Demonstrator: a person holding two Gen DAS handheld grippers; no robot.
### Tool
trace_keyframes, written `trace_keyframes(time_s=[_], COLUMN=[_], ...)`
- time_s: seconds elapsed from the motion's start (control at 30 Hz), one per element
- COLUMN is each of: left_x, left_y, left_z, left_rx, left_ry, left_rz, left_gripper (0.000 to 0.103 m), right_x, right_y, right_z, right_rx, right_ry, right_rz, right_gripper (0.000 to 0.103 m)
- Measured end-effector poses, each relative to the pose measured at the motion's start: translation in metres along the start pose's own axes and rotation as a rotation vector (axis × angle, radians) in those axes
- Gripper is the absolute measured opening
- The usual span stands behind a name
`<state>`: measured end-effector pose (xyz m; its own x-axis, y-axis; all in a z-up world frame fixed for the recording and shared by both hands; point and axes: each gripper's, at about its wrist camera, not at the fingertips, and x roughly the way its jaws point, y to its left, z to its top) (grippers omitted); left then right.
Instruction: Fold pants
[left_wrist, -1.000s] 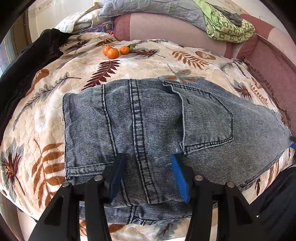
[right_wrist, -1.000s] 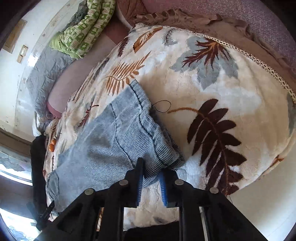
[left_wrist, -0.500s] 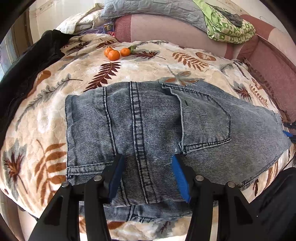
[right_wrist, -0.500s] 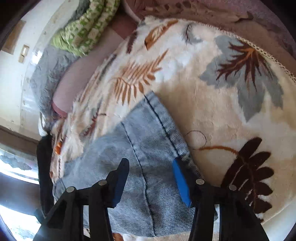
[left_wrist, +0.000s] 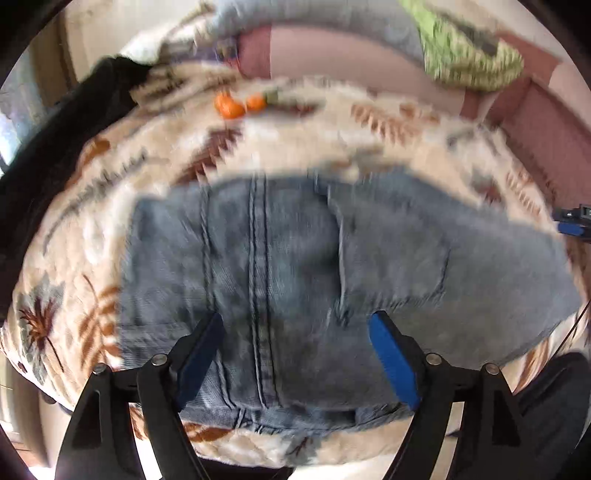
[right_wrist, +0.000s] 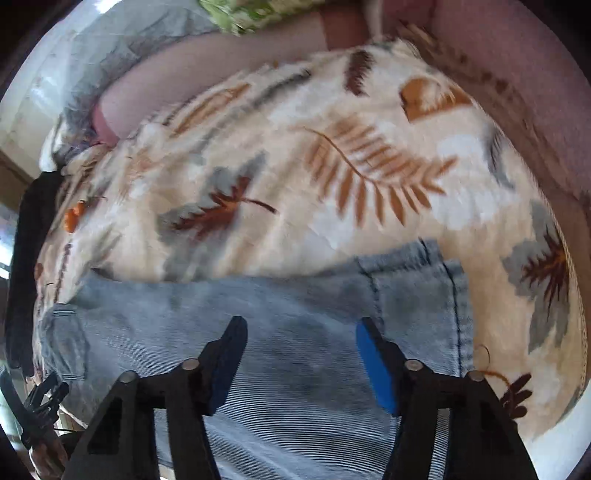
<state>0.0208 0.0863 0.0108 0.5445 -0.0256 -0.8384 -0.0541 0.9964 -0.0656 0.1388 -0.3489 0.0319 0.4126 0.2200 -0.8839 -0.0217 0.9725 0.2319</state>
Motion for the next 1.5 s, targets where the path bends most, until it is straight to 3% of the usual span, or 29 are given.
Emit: trace_keyframes(time_s=[0.07, 0.13, 0.2, 0.3, 0.37, 0.43, 0.53, 0.63, 0.8, 0.87, 0.93, 1.07, 1.1, 1.17, 1.2, 1.23, 1.3, 1.37, 1.4, 1.43, 1.5], left_x=[-0.013, -0.011, 0.014, 0.057, 0.050, 0.050, 0.048, 0.049, 0.049, 0.048, 0.047, 0.047, 0.047, 0.048, 0.048, 0.048, 0.047, 0.048, 0.048, 0.048, 0.048], left_y=[-0.003, -0.007, -0.004, 0.009, 0.002, 0.003, 0.008, 0.007, 0.005, 0.004, 0.004, 0.004, 0.003, 0.003, 0.003, 0.003, 0.003, 0.003, 0.003, 0.003, 0.004], left_z=[0.013, 0.024, 0.025, 0.010, 0.002, 0.001, -0.001, -0.002, -0.001, -0.002, -0.003, -0.002, -0.002, -0.002, -0.002, -0.002, -0.002, -0.002, -0.002, -0.002, -0.002], left_rx=[-0.016, -0.011, -0.026, -0.072, -0.024, -0.005, -0.021, -0.012, -0.019, -0.013, -0.012, -0.016, -0.017, -0.020, -0.022, -0.022, -0.021, -0.021, -0.021, -0.022, -0.022], left_ry=[-0.070, -0.105, -0.027, 0.064, 0.024, 0.012, 0.010, 0.011, 0.016, 0.013, 0.011, 0.012, 0.012, 0.013, 0.014, 0.013, 0.012, 0.011, 0.010, 0.011, 0.010], left_rz=[-0.040, -0.057, -0.021, 0.005, 0.028, 0.024, -0.008, 0.002, 0.014, 0.018, 0.015, 0.019, 0.023, 0.029, 0.029, 0.028, 0.026, 0.025, 0.024, 0.025, 0.025], left_gripper=[0.082, 0.083, 0.083, 0.082, 0.083, 0.083, 0.083, 0.083, 0.083, 0.083, 0.083, 0.083, 0.083, 0.083, 0.083, 0.083, 0.083, 0.083, 0.083, 0.083, 0.083], right_x=[-0.002, 0.016, 0.045, 0.098, 0.134, 0.157, 0.151, 0.143, 0.157, 0.163, 0.159, 0.129, 0.121, 0.112, 0.113, 0.114, 0.125, 0.137, 0.145, 0.153, 0.155], right_y=[0.059, 0.122, 0.174, 0.228, 0.246, 0.254, 0.262, 0.269, 0.276, 0.266, 0.254, 0.243, 0.243, 0.246, 0.250, 0.255, 0.263, 0.267, 0.269, 0.271, 0.276], right_z=[0.018, 0.030, 0.035, 0.032, 0.023, 0.012, 0.001, -0.002, -0.007, -0.004, 0.005, 0.013, 0.014, 0.013, 0.012, 0.008, 0.002, -0.004, -0.007, -0.008, -0.012], right_rx=[-0.125, -0.256, -0.345, -0.454, -0.506, -0.548, -0.619, -0.693, -0.775, -0.736, -0.671, -0.572, -0.558, -0.548, -0.554, -0.575, -0.616, -0.616, -0.628, -0.633, -0.660], right_ry=[-0.023, 0.008, 0.061, 0.126, 0.187, 0.236, 0.165, 0.080, 0.024, 0.014, 0.009, 0.000, 0.005, 0.020, 0.017, 0.002, 0.018, 0.058, 0.082, 0.120, 0.106], right_rz=[0.080, 0.157, 0.207, 0.194, 0.132, 0.113, 0.062, -0.055, -0.226, -0.262, -0.232, -0.073, -0.031, 0.019, 0.019, 0.008, -0.009, -0.009, -0.025, -0.013, -0.038], right_gripper=[0.062, 0.062, 0.062, 0.062, 0.054, 0.024, 0.007, 0.003, 0.002, 0.002, 0.002, 0.004, 0.006, 0.035, 0.074, 0.090, 0.090, 0.085, 0.063, 0.034, 0.030])
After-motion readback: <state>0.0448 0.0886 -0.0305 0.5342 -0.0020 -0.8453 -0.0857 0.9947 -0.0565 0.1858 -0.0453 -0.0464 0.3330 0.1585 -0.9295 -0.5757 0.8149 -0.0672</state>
